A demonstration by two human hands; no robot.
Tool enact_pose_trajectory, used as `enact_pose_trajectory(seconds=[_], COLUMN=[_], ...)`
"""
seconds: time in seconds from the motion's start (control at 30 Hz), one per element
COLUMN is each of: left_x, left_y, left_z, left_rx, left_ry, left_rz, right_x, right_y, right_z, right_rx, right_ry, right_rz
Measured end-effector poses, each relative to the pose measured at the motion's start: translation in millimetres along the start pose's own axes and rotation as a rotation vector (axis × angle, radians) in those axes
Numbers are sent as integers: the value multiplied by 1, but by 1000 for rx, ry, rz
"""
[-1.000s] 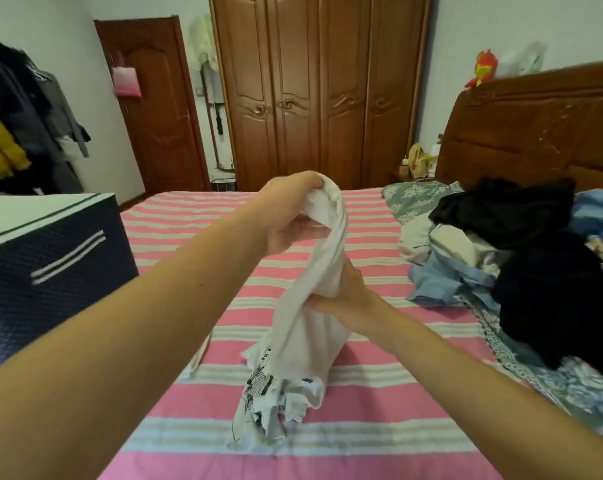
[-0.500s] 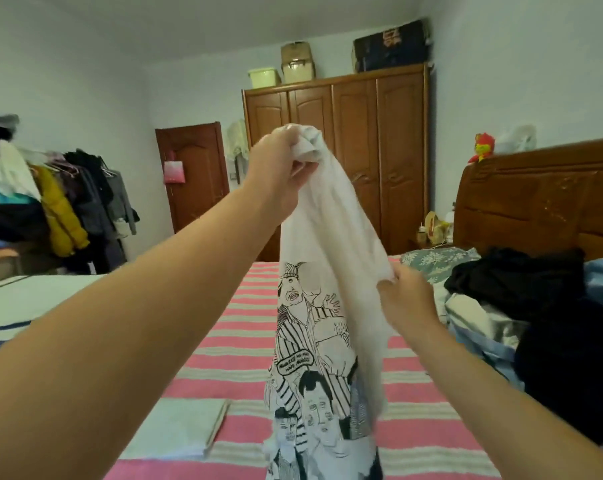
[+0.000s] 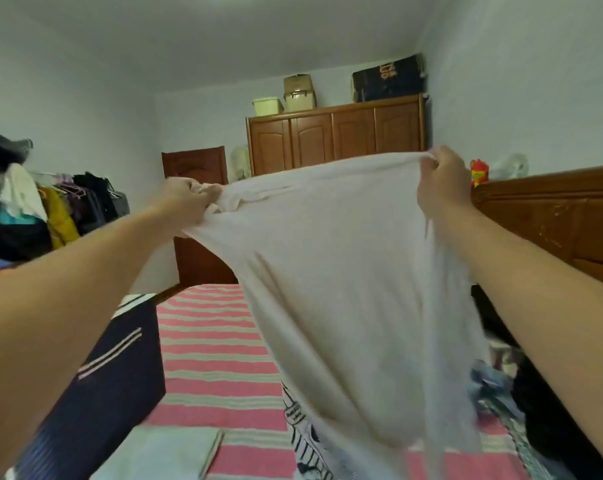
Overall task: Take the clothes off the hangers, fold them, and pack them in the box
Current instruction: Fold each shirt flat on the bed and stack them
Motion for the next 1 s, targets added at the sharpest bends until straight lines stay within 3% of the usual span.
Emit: enact_pose_trajectory(seconds=[0.13, 0.3, 0.43, 0.57, 0.67, 0.73, 0.8, 0.87, 0.93, 1.0], left_x=[15, -19, -56, -72, -58, -34, 1, 37, 66, 84], left_y=[-35, -17, 7, 16, 13, -12, -55, -108, -146, -156], left_z=[22, 7, -25, -28, -15, 15, 50, 74, 76, 67], left_rx=[49, -9, -136, -235, -144, 90, 287, 440, 465, 310], left_ry=[215, 81, -178, -442, -521, -499, -391, -131, 54, 115], left_rz=[301, 409, 253, -112, -469, -727, -952, -980, -887, -852], right_x=[-25, 15, 60, 76, 58, 22, -18, -65, -95, -94], right_y=[-6, 14, 34, 56, 78, 86, 93, 96, 99, 106], right_z=[28, 5, -31, -47, -45, -28, 2, 27, 45, 54], right_rx=[-106, -407, -621, -744, -746, -624, -434, -370, -401, -457], right_ry=[-252, -216, -162, -192, -140, 23, 300, 499, 502, 494], right_rz=[-156, -191, -336, -591, -714, -489, 125, 719, 944, 982])
Point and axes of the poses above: each hand's wrist, its own z-axis towards the middle knuckle, its own y-axis out of the palm, x = y × z, the point moved 5 cm from there along z, towards the middle knuckle, and after that the axes turned 4 degrees about x, right-handed, at the moved point
